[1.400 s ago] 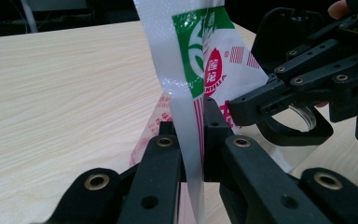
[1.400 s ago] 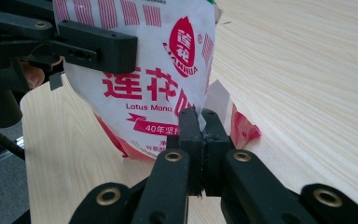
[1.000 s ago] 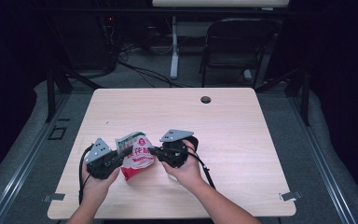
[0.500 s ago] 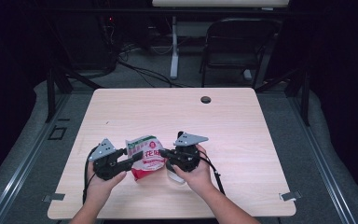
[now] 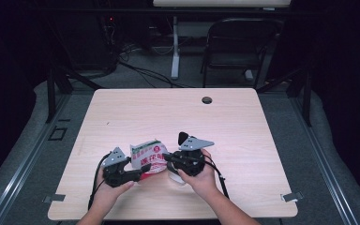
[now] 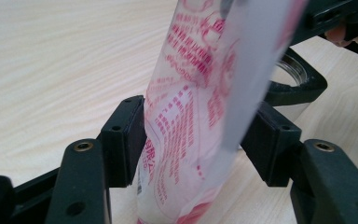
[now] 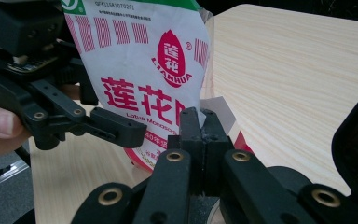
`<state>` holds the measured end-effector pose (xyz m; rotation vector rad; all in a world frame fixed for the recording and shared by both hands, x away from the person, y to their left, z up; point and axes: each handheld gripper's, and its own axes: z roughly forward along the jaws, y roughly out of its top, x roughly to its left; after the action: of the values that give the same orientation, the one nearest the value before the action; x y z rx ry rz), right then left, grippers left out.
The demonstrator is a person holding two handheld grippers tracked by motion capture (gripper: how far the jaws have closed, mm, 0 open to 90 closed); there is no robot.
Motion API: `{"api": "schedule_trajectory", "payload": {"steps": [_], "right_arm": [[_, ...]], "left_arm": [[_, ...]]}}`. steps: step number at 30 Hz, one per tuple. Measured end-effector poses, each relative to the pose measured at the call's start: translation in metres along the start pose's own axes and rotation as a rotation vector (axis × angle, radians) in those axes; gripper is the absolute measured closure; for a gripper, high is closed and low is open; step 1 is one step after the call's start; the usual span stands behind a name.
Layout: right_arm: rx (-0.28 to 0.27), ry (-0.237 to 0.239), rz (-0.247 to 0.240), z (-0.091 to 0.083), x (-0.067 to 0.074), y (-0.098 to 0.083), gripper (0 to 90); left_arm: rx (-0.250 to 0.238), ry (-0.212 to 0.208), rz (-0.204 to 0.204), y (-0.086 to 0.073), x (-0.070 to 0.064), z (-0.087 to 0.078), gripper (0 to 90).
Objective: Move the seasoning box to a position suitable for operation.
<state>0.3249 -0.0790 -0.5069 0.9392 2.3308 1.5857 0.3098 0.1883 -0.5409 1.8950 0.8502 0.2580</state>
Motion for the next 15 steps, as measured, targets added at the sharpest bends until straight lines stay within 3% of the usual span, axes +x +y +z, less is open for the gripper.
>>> {"api": "schedule_trajectory", "payload": {"steps": [4, 7, 15], "right_arm": [[0.006, 0.001, -0.006, -0.002, 0.0, -0.001, 90.0], [0.005, 0.007, -0.001, -0.003, 0.0, -0.003, 90.0], [0.008, 0.022, -0.031, -0.005, -0.001, -0.005, 90.0]], "left_arm": [[0.029, -0.005, -0.017, -0.005, 0.002, 0.006, 41.8], [0.024, -0.015, -0.039, -0.009, 0.003, 0.01, 41.3], [0.057, -0.022, -0.005, -0.015, 0.003, 0.019, 38.5]]}}
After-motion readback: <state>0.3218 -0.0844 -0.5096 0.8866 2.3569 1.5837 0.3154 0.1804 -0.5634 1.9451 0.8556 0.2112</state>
